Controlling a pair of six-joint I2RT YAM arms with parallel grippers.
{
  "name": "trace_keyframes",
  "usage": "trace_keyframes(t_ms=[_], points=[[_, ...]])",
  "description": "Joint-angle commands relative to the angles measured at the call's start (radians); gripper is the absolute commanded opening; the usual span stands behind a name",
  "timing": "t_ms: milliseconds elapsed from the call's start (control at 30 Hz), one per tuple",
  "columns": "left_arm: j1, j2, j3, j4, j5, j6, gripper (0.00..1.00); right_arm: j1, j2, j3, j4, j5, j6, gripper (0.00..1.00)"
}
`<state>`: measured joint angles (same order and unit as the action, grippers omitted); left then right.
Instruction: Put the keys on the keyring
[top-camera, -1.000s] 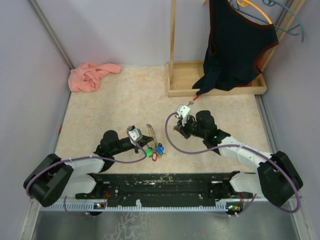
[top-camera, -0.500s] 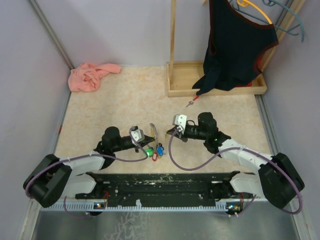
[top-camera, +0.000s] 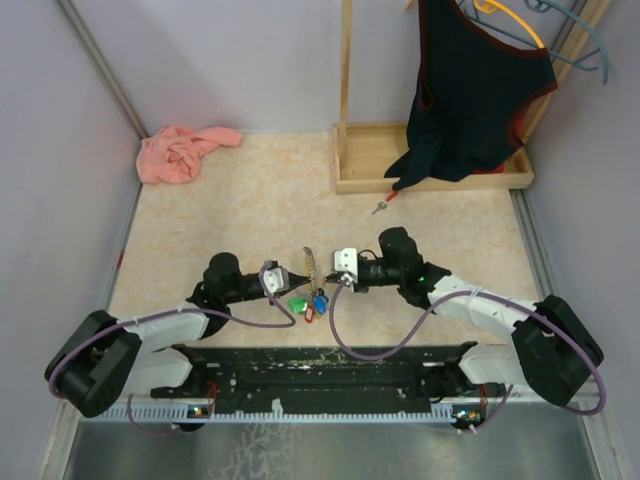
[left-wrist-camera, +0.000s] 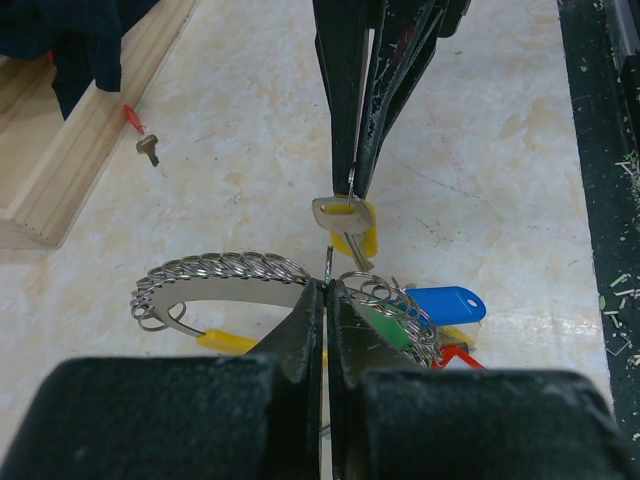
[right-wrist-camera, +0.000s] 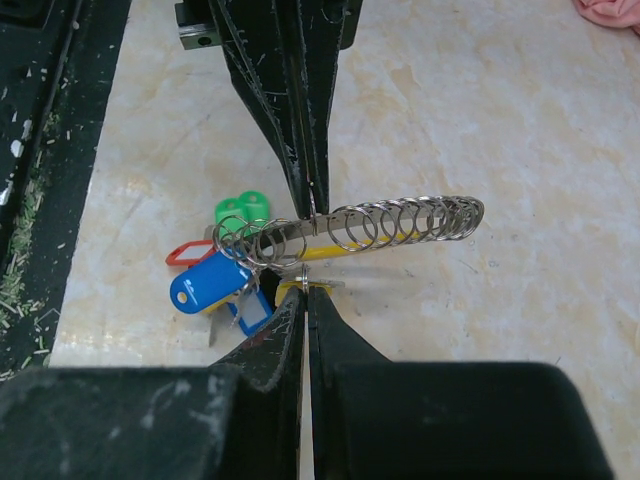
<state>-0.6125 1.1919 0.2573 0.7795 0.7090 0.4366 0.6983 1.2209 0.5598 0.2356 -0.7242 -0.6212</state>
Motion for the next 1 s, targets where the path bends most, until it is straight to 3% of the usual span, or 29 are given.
trace_keyframes(t_ms=[0,967], points=[[0.005,-0.012,-0.020,0.091,0.031,0.042,0.00,0.028,0.008,0.055,-0.008,0.029,-0.053,0.00],[0.005,0.012,-0.006,0.083,0.047,0.032,0.00,0.110,0.035,0.097,-0.031,0.158,-0.123,0.00]])
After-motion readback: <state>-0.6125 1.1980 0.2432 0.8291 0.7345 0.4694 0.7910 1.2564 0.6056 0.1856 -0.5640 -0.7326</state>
